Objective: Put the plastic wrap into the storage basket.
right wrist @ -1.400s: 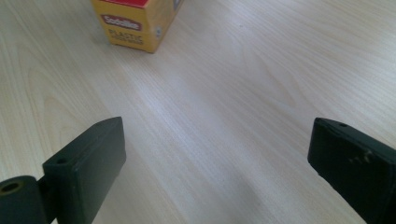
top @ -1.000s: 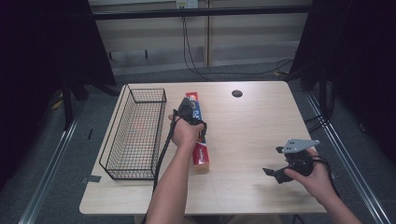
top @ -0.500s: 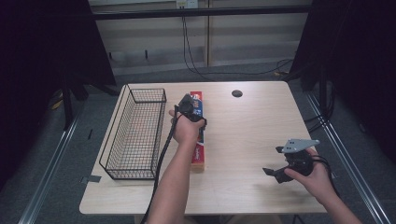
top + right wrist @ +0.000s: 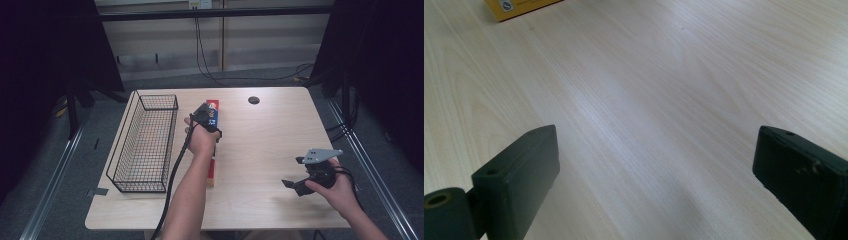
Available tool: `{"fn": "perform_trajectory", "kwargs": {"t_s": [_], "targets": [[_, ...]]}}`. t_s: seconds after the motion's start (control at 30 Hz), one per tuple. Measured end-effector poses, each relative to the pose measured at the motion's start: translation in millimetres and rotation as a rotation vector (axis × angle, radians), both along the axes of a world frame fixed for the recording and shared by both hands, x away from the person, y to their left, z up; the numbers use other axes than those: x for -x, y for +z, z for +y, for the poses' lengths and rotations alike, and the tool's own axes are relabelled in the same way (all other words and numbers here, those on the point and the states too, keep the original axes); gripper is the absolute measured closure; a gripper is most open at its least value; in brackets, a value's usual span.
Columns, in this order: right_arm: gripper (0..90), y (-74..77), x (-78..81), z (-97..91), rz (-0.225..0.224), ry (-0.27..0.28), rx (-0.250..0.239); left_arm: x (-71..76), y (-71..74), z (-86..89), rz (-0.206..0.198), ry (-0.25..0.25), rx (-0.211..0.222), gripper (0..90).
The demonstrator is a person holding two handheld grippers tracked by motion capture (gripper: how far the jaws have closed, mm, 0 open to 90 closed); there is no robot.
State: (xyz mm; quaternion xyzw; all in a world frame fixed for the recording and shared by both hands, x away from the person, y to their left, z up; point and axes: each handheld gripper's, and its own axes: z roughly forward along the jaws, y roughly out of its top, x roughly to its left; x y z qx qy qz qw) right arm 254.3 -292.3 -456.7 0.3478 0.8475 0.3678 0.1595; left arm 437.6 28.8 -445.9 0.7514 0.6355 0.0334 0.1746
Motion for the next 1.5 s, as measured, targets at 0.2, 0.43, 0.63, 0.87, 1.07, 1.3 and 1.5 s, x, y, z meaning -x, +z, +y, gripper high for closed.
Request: {"fn": "perform_trajectory", "kwargs": {"t_s": [0.2,0.43,0.63,0.87,1.07,1.3,1.5], "targets": [[4.6,2.9,2.2,1.2,-0.005,0.001,-0.007,-5.1,-1.6,-1.0,0.01,0.003,0.004,37.5],[4.6,0.3,0.4,0.4,0.003,0.002,-0.002,-12.0,-2.7,-1.4,-0.023,-0.008,0.012,38.7],[4.6,1.3,0.6,-0.7,-0.002,0.003,-0.009,-10.0,3.5,-3.0,0.011,-0.036,-0.035,42.3],[4.6,2.2,-0.9,-1.1,-0.007,0.0,-0.015,-5.1,16.8,-0.9,0.026,-0.079,-0.028,42.9],[4.6,2.8,-1.8,0.2,-0.008,0.004,-0.016,-1.6,29.3,3.1,0.031,-0.097,-0.027,43.2],[4.6,3.6,-3.2,1.4,-0.01,0.005,-0.021,2.5,42.2,11.1,0.026,-0.108,-0.011,43.2],[4.6,2.6,-4.0,2.6,-0.012,0.01,-0.022,5.6,50.2,18.0,0.02,-0.105,-0.018,43.2]]}}
